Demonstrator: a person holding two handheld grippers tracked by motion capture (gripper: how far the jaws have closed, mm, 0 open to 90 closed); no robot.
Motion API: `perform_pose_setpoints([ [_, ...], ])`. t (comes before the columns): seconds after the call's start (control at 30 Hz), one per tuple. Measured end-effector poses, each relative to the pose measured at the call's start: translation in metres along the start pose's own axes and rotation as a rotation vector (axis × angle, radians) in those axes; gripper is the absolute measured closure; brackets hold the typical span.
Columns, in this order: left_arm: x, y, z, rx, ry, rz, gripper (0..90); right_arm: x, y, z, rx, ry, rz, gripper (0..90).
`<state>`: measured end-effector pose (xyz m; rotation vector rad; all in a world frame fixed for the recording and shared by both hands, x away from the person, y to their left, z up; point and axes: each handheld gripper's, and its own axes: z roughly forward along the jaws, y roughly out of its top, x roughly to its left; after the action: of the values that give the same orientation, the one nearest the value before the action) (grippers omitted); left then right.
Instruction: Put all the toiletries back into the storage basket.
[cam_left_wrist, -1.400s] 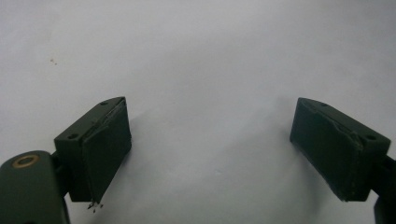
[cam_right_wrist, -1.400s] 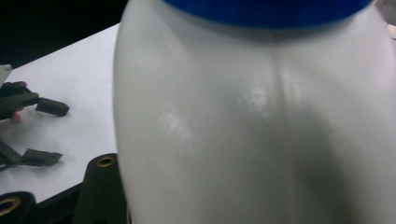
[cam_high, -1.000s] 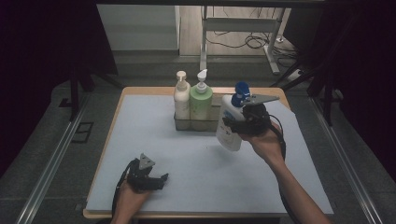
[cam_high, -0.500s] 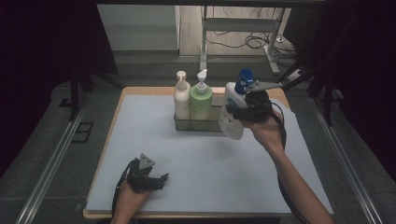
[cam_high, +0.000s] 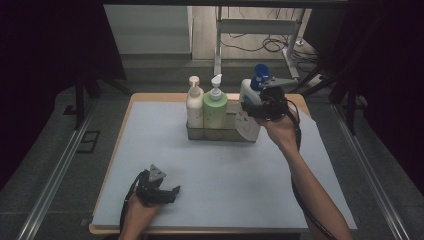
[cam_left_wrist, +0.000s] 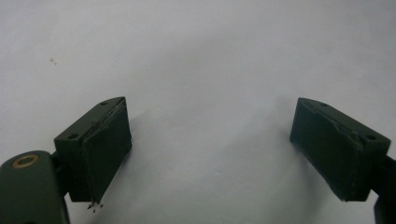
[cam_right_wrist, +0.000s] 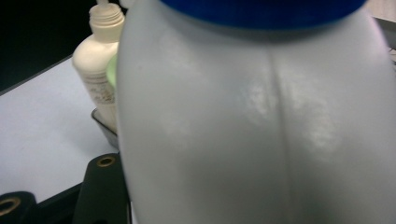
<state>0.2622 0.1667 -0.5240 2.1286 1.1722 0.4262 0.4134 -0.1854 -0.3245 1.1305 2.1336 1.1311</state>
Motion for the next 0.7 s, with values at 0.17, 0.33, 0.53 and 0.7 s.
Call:
perform_pose_setpoints([
  [0.17, 0.000, 0.000, 0.000, 0.000, 0.000, -0.001, 12.1, -0.002, 0.006, 0.008, -0.003, -0.016, 0.003, 39.8],
  [0.33, 0.000, 0.000, 0.000, 0.000, 0.000, -0.001, 12.1, -0.005, 0.010, 0.014, -0.009, -0.026, 0.013, 39.8],
  [0.53, 0.000, 0.000, 0.000, 0.000, 0.000, -0.001, 12.1, -0.009, 0.014, 0.021, -0.013, -0.040, 0.025, 39.8],
  [0.7, 0.000, 0.000, 0.000, 0.000, -0.001, -0.001, 12.1, -0.012, 0.017, 0.029, -0.020, -0.054, 0.032, 39.8],
])
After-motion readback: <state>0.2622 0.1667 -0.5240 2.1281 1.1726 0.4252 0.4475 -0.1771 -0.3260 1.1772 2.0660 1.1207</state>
